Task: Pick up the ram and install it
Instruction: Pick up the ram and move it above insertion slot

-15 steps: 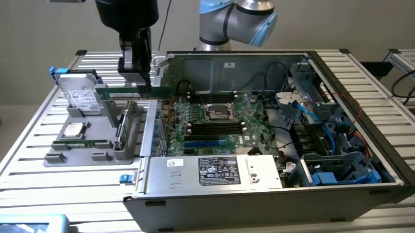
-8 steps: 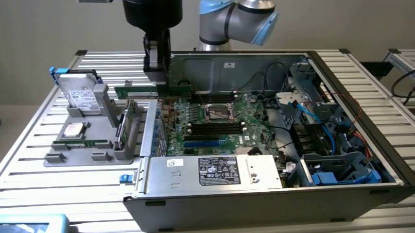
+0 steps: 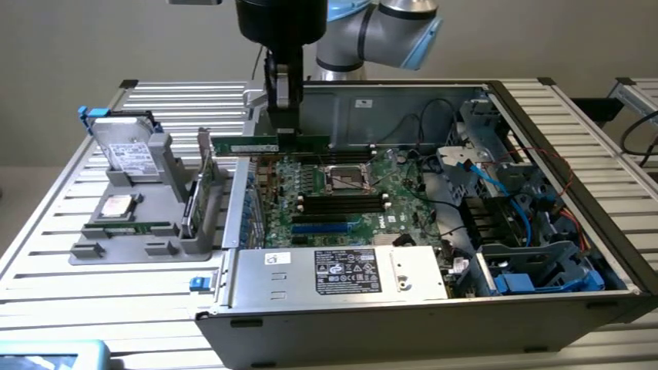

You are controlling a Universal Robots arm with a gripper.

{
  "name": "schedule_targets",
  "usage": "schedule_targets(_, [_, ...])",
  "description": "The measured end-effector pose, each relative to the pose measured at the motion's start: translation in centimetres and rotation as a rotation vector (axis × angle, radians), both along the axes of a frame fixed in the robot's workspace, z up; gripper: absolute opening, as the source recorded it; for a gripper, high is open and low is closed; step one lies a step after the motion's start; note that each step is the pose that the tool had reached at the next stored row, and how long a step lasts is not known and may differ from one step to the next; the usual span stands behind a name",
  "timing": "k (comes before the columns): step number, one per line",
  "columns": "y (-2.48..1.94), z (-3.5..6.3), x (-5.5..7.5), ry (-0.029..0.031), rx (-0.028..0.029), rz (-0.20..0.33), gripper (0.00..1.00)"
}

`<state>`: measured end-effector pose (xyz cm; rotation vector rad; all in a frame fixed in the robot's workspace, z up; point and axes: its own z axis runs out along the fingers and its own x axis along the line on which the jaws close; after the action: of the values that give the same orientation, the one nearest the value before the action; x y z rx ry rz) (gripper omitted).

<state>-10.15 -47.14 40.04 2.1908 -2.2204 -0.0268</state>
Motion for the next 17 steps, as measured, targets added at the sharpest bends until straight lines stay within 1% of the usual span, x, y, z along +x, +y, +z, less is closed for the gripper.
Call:
schedule_targets(4, [0.30, -0.15, 1.8, 0.0000, -0.0008, 0.000, 0.13])
schedule_targets(7, [0.73, -0.31, 3.1, 0.0000, -0.0019, 0.000, 0.13])
schedule_targets(8, [0.99, -0.37, 3.5, 0.0000, -0.0025, 0.000, 0.13])
schedule_targets(12, [2.42, -0.69, 4.4, 0.0000, -0.0047, 0.000, 0.13])
schedule_targets(13, [2.69, -0.76, 4.7, 0.0001, -0.0050, 0.000, 0.13])
schedule_targets(15, [3.01, -0.88, 5.4, 0.0000, -0.0049, 0.000, 0.13])
schedule_targets(17, [3.15, -0.96, 5.9, -0.0001, -0.0048, 0.000, 0.13])
